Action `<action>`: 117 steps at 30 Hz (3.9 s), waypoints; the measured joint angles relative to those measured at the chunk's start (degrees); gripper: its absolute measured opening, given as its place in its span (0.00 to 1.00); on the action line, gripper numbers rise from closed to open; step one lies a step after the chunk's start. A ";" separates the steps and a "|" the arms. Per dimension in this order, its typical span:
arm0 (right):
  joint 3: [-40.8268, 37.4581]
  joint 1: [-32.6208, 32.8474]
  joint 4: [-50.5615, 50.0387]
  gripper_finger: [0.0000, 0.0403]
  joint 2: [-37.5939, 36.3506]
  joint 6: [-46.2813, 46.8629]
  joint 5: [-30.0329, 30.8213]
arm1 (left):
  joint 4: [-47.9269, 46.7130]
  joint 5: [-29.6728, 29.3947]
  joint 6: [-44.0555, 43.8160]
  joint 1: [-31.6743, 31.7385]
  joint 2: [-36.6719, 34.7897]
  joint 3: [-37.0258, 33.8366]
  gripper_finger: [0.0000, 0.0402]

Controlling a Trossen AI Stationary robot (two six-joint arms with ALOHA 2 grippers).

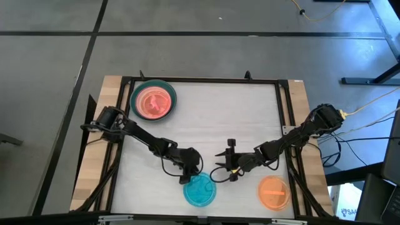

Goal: Stack plastic plates
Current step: Stack the light blue plate on top of the light pink plate, then stack the light orange plate on top of the light blue plate

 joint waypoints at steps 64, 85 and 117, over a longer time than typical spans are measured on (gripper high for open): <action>0.02 -2.89 -4.28 0.37 0.00 3.39 1.28 | -37.33 -50.58 20.46 41.32 -60.83 -20.68 0.00; 0.02 -2.89 -4.19 0.37 0.00 3.48 1.28 | -46.79 -38.11 16.00 52.93 -60.79 -20.68 0.25; 14.96 2.95 -42.51 0.37 -4.13 14.34 -7.78 | 19.72 -23.25 10.38 4.63 -50.06 -38.12 0.36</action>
